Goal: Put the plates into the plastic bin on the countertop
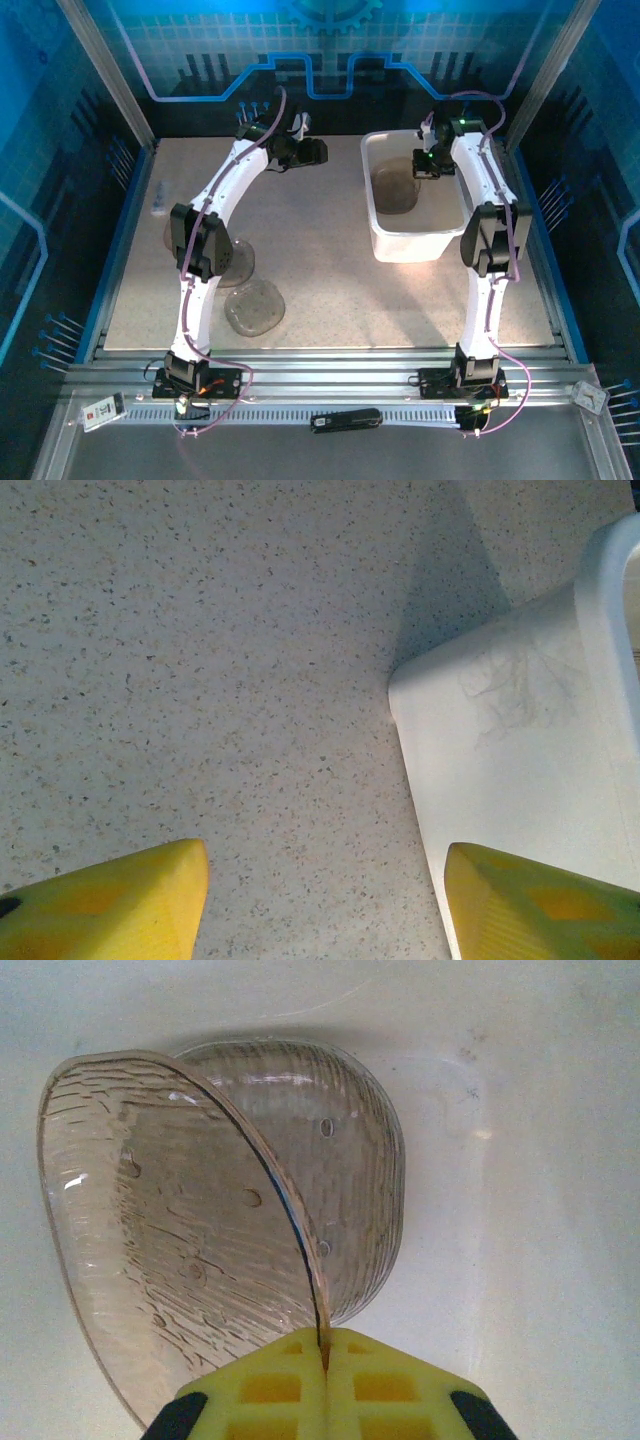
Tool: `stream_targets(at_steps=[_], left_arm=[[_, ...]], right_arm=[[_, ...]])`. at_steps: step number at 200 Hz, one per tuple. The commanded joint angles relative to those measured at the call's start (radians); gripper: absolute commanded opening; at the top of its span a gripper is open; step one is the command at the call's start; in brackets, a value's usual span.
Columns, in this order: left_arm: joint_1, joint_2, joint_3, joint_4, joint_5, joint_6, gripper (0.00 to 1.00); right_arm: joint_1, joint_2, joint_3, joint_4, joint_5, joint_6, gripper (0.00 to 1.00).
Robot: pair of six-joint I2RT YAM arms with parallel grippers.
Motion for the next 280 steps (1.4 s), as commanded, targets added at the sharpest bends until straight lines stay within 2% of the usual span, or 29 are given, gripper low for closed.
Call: stream_targets(at_steps=[1,89,113,123,136,158,225,280], left_arm=[[0.007,-0.017,-0.012,0.006,0.026,-0.030,0.64],[0.007,0.016,0.012,-0.001,0.026,-0.038,0.64],[0.007,0.019,0.014,0.000,0.028,-0.041,0.64],[0.007,0.021,0.014,-0.001,0.028,-0.042,0.64],[0.007,0.019,0.014,-0.002,0.029,-0.041,0.65],[0.007,0.018,0.015,-0.006,0.028,-0.041,0.65],[-0.001,0.006,0.014,-0.010,0.030,-0.038,0.65],[-0.028,-0.011,0.024,-0.015,0.049,-0.036,0.65]], right_arm=[[0.010,0.040,-0.003,0.052,-0.006,0.025,0.00],[0.008,0.111,0.004,0.100,0.053,0.031,0.00],[0.008,0.122,0.007,0.121,0.052,0.042,0.04],[0.008,0.125,0.011,0.126,0.047,0.047,0.08],[0.008,0.126,0.025,0.122,0.046,0.048,0.18],[0.010,0.126,0.043,0.110,0.049,0.046,0.27],[0.011,0.109,0.046,0.094,0.056,0.031,0.44],[0.028,0.002,0.043,0.125,-0.006,0.021,0.51]])
